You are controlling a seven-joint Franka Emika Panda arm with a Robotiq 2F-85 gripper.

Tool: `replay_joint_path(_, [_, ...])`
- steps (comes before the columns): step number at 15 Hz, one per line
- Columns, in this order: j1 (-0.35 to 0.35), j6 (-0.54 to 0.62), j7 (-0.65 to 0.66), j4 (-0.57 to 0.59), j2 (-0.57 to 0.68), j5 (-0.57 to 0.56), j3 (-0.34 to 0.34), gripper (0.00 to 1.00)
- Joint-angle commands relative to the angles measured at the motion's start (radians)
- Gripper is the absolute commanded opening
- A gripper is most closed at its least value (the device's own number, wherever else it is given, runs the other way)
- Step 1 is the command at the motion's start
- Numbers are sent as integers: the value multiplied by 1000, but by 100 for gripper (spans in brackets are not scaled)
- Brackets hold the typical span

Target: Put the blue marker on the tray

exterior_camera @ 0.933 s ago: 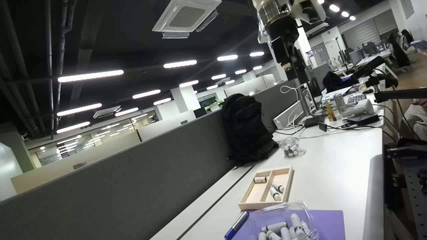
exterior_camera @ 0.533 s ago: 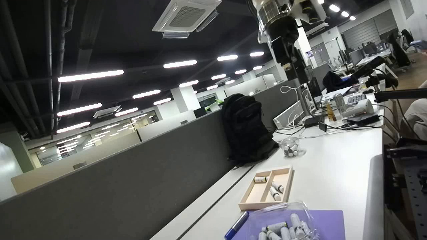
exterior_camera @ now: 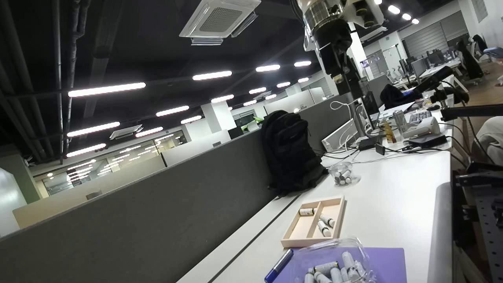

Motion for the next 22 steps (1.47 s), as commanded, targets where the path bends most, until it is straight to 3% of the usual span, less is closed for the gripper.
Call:
replay_joint_path(1, [-14,-3,-8,2,3,7,10,100])
replay_joint_path(4, [-14,-3,-8,2,3,7,10,100])
replay_joint_path(8, [-20,170,0,9,68,-17,35,100])
replay_joint_path(16, [16,558,-9,115,418,-118,127,100])
replay_joint_path(18, [37,577,-46,184,530,-125,137,100])
replay_joint_path(22, [76,464,-267,359,716,-80,123,100])
